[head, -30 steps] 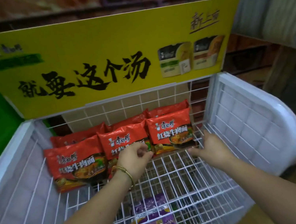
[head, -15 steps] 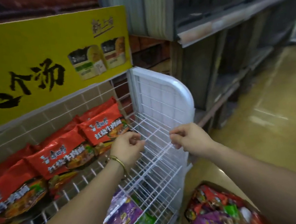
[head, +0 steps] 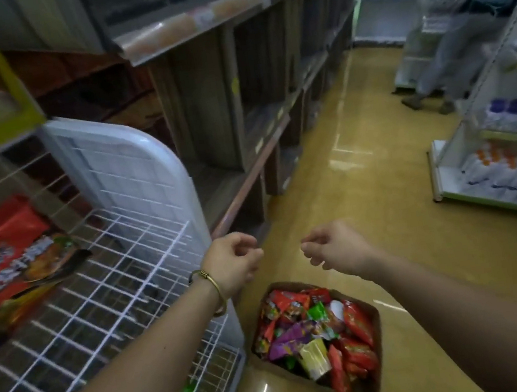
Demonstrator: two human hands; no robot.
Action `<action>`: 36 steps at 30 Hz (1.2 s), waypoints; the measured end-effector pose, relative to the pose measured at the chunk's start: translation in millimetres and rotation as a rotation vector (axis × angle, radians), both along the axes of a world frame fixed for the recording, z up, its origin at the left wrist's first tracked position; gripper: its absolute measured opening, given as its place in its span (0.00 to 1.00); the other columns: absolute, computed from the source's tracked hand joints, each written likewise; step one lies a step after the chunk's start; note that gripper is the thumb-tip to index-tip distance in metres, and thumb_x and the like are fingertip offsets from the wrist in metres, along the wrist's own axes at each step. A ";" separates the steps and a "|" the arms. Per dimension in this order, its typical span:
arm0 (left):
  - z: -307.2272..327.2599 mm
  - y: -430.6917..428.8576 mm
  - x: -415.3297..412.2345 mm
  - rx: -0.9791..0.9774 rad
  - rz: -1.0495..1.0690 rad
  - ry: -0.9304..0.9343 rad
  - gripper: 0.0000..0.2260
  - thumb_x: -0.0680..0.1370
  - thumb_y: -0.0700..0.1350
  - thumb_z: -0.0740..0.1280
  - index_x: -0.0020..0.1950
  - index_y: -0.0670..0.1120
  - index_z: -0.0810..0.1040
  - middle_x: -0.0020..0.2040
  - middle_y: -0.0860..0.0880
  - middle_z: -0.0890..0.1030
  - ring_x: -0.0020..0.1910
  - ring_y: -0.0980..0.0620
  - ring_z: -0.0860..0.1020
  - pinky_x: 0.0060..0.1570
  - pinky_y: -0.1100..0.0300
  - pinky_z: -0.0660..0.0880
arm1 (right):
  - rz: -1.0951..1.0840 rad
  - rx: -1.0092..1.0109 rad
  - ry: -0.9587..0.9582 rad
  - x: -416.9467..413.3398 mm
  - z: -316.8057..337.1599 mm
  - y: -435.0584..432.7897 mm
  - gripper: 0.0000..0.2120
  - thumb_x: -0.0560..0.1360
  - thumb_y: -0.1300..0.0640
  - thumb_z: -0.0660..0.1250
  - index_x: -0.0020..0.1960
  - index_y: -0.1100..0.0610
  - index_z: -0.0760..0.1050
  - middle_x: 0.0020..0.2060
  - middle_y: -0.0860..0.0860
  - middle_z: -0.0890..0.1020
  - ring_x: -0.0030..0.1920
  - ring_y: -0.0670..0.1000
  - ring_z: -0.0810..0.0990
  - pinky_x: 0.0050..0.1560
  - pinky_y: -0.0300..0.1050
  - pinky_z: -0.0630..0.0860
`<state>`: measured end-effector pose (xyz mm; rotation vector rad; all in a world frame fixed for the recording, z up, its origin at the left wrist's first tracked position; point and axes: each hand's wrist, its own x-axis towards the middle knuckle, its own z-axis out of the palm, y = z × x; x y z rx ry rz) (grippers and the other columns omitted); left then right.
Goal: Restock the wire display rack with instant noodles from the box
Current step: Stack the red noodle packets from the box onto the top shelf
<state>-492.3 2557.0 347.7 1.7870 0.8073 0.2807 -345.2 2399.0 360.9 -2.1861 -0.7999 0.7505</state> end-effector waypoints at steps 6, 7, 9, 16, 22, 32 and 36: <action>-29.2 -38.5 44.0 -0.003 -0.074 0.120 0.07 0.77 0.40 0.71 0.54 0.42 0.78 0.42 0.44 0.81 0.40 0.44 0.81 0.42 0.49 0.81 | -0.096 -0.035 0.058 41.7 -32.0 -58.3 0.10 0.79 0.53 0.67 0.57 0.56 0.80 0.42 0.51 0.84 0.41 0.47 0.83 0.40 0.42 0.78; -33.8 -45.2 50.8 -0.001 -0.077 0.140 0.07 0.77 0.41 0.71 0.54 0.43 0.78 0.42 0.45 0.81 0.42 0.44 0.82 0.43 0.50 0.81 | -0.106 -0.035 0.071 48.5 -37.2 -67.3 0.08 0.79 0.54 0.67 0.55 0.55 0.80 0.43 0.51 0.84 0.42 0.48 0.83 0.41 0.44 0.79; -44.1 -58.3 61.9 0.014 -0.084 0.175 0.07 0.77 0.42 0.71 0.54 0.44 0.79 0.42 0.47 0.81 0.44 0.44 0.84 0.47 0.49 0.82 | -0.110 -0.037 0.085 60.6 -47.3 -81.9 0.05 0.79 0.54 0.68 0.52 0.53 0.80 0.43 0.51 0.84 0.43 0.50 0.84 0.45 0.47 0.80; -86.4 -91.5 98.3 -0.004 -0.101 0.250 0.05 0.76 0.44 0.72 0.48 0.51 0.78 0.43 0.49 0.82 0.45 0.46 0.83 0.49 0.46 0.81 | -0.088 -0.107 0.080 99.4 -95.0 -110.4 0.11 0.78 0.54 0.68 0.57 0.58 0.81 0.41 0.50 0.85 0.39 0.45 0.83 0.39 0.38 0.75; -123.5 -96.4 115.7 -0.037 -0.113 0.298 0.07 0.76 0.46 0.71 0.53 0.52 0.78 0.46 0.49 0.83 0.45 0.51 0.83 0.49 0.48 0.81 | -0.087 -0.170 0.114 115.0 -130.6 -110.6 0.07 0.79 0.54 0.66 0.51 0.54 0.82 0.41 0.49 0.84 0.41 0.46 0.82 0.38 0.39 0.76; -244.8 -88.7 130.7 -0.095 -0.134 0.379 0.04 0.75 0.44 0.73 0.44 0.52 0.79 0.38 0.47 0.83 0.40 0.45 0.83 0.45 0.44 0.82 | -0.104 -0.243 0.090 122.2 -246.8 -109.9 0.10 0.80 0.54 0.64 0.50 0.56 0.83 0.45 0.56 0.85 0.47 0.56 0.83 0.43 0.49 0.79; -312.4 -93.7 144.2 -0.088 -0.168 0.395 0.03 0.76 0.44 0.72 0.48 0.49 0.79 0.42 0.44 0.83 0.41 0.46 0.82 0.43 0.54 0.80 | -0.113 -0.262 0.083 124.9 -305.9 -109.0 0.11 0.81 0.53 0.63 0.51 0.56 0.83 0.46 0.55 0.84 0.48 0.54 0.83 0.51 0.55 0.81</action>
